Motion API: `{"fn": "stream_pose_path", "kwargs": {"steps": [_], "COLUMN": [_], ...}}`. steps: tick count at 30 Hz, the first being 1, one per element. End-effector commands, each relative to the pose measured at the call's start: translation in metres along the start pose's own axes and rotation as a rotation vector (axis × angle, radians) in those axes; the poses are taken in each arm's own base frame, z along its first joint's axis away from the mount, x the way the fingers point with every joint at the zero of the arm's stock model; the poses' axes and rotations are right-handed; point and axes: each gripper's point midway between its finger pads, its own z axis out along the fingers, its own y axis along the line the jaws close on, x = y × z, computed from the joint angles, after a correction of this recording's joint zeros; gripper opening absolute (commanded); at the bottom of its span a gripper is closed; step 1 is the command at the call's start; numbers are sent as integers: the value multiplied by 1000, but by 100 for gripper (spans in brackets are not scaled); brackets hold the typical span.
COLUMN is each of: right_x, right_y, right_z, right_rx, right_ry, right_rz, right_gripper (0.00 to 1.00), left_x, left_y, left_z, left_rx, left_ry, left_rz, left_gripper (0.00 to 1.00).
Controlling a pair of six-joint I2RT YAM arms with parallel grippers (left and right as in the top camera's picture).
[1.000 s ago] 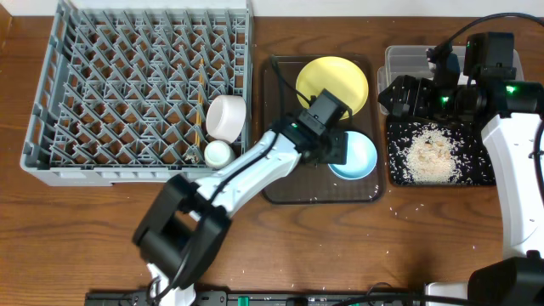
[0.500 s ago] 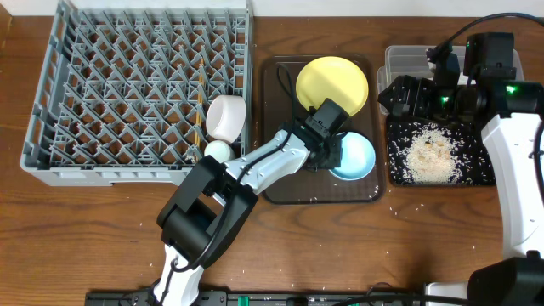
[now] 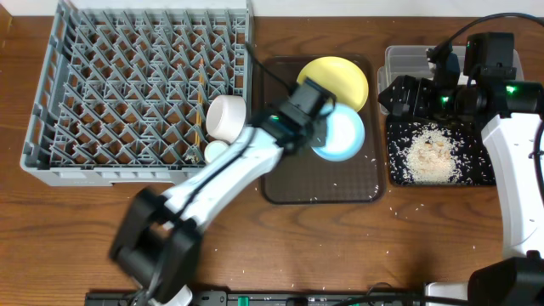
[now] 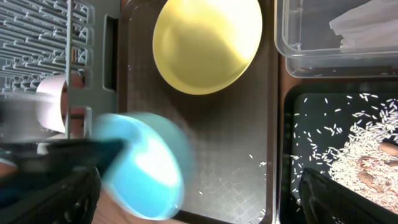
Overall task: Sort waste into correct bins and load items into the dishwasher
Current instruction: 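Carry blue bowl with left gripper and set it in dish rack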
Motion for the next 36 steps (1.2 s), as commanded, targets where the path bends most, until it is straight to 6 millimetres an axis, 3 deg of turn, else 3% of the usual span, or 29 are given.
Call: {"fn": "stream_pose_path", "kwargs": {"steps": [1, 8, 17, 22, 26, 32, 36], "right_x": [1, 1, 1, 1, 1, 1, 1], "right_y": [11, 11, 11, 11, 11, 11, 11], "right_z": [-4, -4, -4, -4, -4, -4, -4], "right_rx": [-18, -18, -19, -19, -18, -18, -18], "right_ry": [-10, -10, -10, -10, -8, -7, -7], "right_rz": [-31, -31, -32, -32, -32, -31, -31], "right_gripper": [99, 99, 99, 99, 99, 99, 99], "left_x": [-49, -105, -179, -208, -214, -202, -191], "left_y": [36, 100, 158, 191, 215, 243, 255], "left_z": [-49, -115, -181, -200, -192, -136, -111], "left_rx": [-160, -501, -692, -985, -1267, -1438, -1516], "left_ry": [-209, -456, -574, -610, -559, -422, -368], "left_rz": [57, 141, 168, 224, 248, 271, 265], "left_gripper": [8, 8, 8, 8, 8, 8, 8]}}
